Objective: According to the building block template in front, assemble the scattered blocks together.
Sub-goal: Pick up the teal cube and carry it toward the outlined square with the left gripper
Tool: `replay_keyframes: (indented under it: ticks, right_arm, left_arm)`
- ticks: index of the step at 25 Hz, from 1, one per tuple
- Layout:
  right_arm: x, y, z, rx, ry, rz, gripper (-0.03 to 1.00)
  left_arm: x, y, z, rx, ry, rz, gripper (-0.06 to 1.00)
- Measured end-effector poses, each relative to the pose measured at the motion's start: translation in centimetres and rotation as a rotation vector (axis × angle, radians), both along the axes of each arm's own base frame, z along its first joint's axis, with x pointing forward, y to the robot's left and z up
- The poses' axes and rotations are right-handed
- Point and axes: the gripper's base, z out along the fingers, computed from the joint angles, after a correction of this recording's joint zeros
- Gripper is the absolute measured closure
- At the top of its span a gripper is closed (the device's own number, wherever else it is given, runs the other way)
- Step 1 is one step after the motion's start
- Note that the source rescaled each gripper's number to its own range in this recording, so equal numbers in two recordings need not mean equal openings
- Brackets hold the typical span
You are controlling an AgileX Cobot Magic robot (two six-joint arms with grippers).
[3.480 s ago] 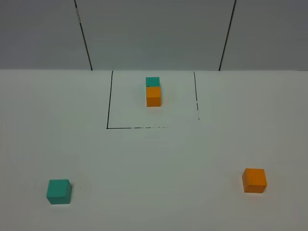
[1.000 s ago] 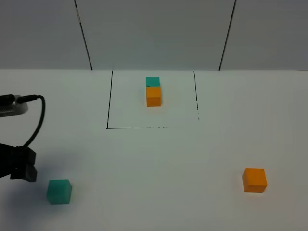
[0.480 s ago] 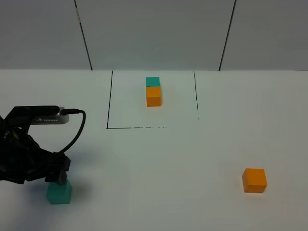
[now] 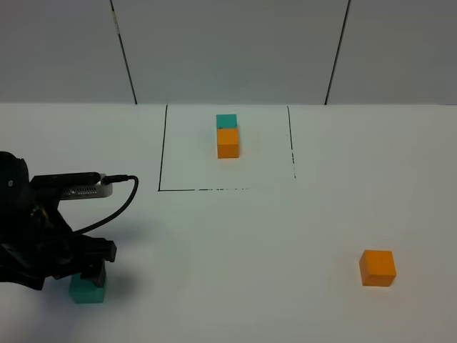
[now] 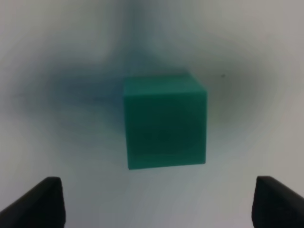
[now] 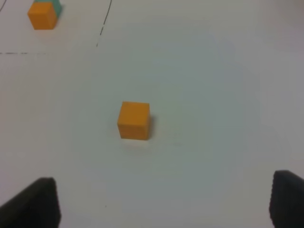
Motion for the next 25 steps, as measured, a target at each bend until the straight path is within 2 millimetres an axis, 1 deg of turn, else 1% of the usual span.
replay_keyframes:
  ticks: [5,17,22,25]
  right_arm:
    - [0.0,0.0,0.0,0.000,0.000,0.000,0.21]
    - [0.0,0.0,0.0,0.000,0.000,0.000,0.21]
    - [0.0,0.0,0.0,0.000,0.000,0.000,0.21]
    - [0.0,0.0,0.0,0.000,0.000,0.000,0.21]
  left_arm:
    - [0.2,0.0,-1.0,0.008,0.033,0.000,0.26]
    - [1.1,-0.2,-2.8,0.007,0.005,0.009,0.26]
    - [0.9,-0.1,-3.7,0.006,-0.014,0.014,0.26]
    - [0.9,-0.1,-3.9,0.005,-0.021,0.016,0.26]
